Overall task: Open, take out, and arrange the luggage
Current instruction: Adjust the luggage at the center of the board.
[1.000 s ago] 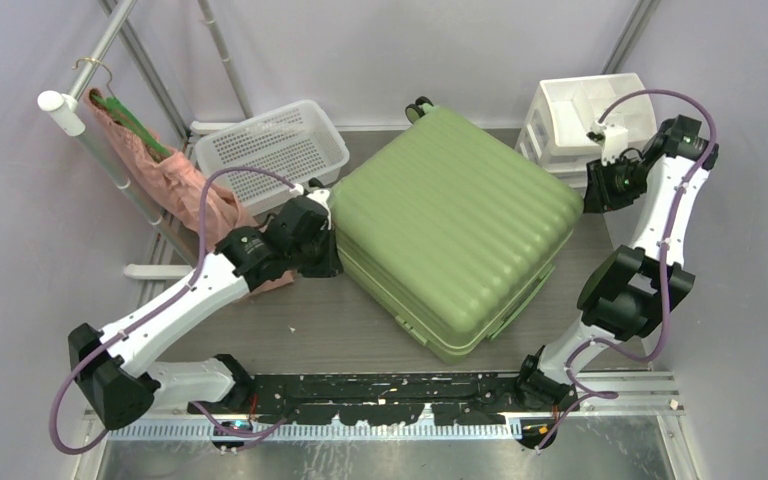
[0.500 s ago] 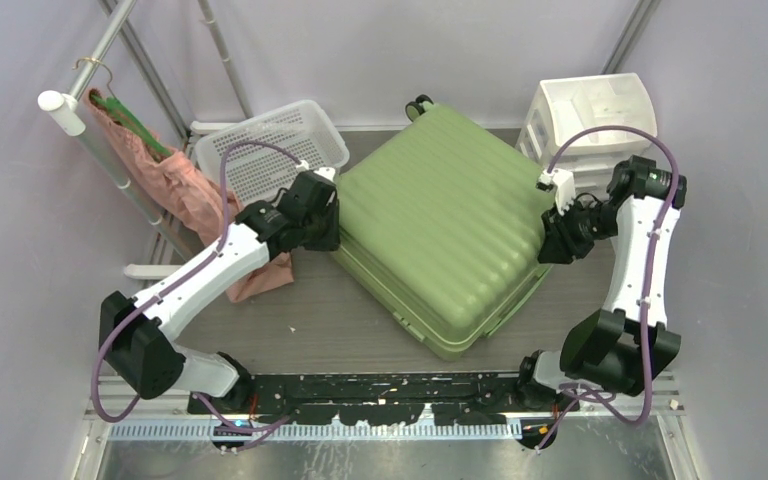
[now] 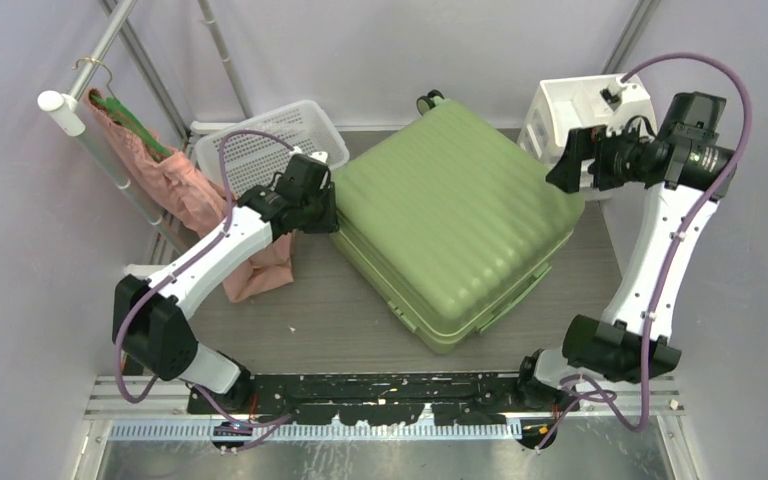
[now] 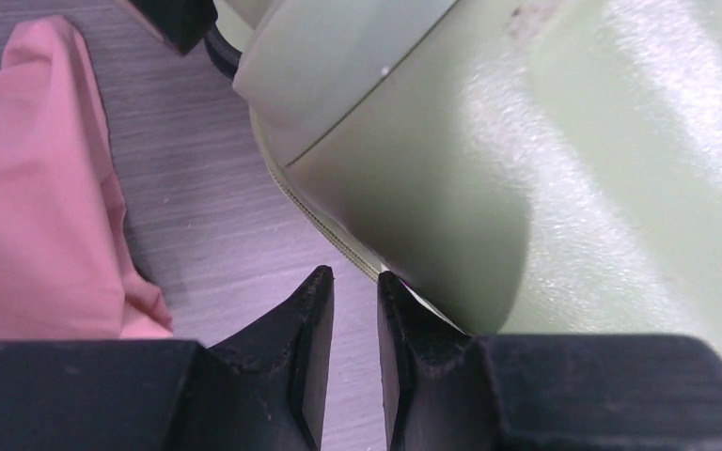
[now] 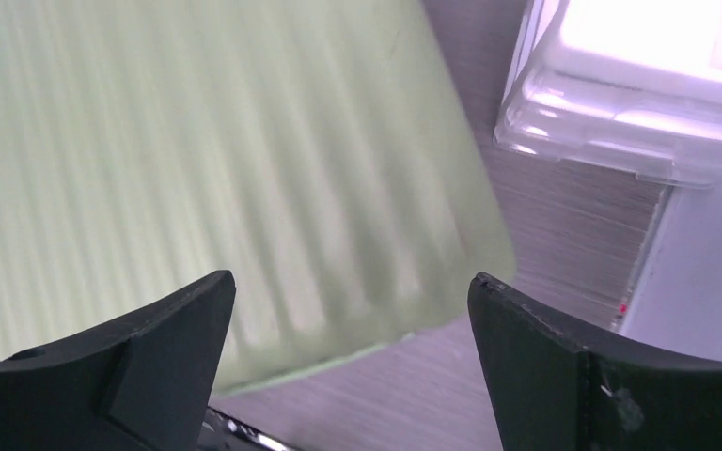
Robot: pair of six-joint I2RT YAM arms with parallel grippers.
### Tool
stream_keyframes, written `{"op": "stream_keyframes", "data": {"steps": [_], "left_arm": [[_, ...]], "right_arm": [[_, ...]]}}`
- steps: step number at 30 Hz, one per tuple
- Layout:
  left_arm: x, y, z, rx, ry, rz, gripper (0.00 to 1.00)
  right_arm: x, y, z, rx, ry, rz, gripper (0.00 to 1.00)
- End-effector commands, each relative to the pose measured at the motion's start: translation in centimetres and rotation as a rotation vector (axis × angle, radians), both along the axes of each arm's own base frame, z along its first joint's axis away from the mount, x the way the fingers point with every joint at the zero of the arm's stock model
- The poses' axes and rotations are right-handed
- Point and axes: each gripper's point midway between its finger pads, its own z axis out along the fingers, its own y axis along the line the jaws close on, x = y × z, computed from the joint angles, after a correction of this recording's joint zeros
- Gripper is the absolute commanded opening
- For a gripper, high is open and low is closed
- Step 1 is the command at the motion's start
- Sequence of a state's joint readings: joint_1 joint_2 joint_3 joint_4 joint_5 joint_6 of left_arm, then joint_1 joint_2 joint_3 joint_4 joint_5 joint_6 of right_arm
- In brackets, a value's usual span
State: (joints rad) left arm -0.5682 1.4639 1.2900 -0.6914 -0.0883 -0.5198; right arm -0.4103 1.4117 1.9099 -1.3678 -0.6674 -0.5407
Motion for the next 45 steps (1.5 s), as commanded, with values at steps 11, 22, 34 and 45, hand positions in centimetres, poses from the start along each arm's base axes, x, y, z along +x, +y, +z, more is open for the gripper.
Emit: {"op": "stream_keyframes", "data": {"steps": [11,22,34,45], "left_arm": [[7.4,-4.8,5.4,-0.297,-0.182,-0.038,0.27],[11.4,-7.0,5.8,-0.375,-0.177,-0.069,0.27],[17.4,-8.1,6.3,-0.435,-0.128,-0.035,0.32],[12.0,-3.2,13.5,-0.351,-0.254,-0.044,0.46]], "right_arm": [[5.7,-2.0,-7.4,0.347,0.324,-0.258,1.0],[-2.7,3.2,-8.9,0.416,0.416,-0.128,0.95],[-7.7,9.3,-6.8,0.544,0.379,0.134,0.94],[-4.8,1.2,-1.2,0.233,0.099,0.017,1.0]]}}
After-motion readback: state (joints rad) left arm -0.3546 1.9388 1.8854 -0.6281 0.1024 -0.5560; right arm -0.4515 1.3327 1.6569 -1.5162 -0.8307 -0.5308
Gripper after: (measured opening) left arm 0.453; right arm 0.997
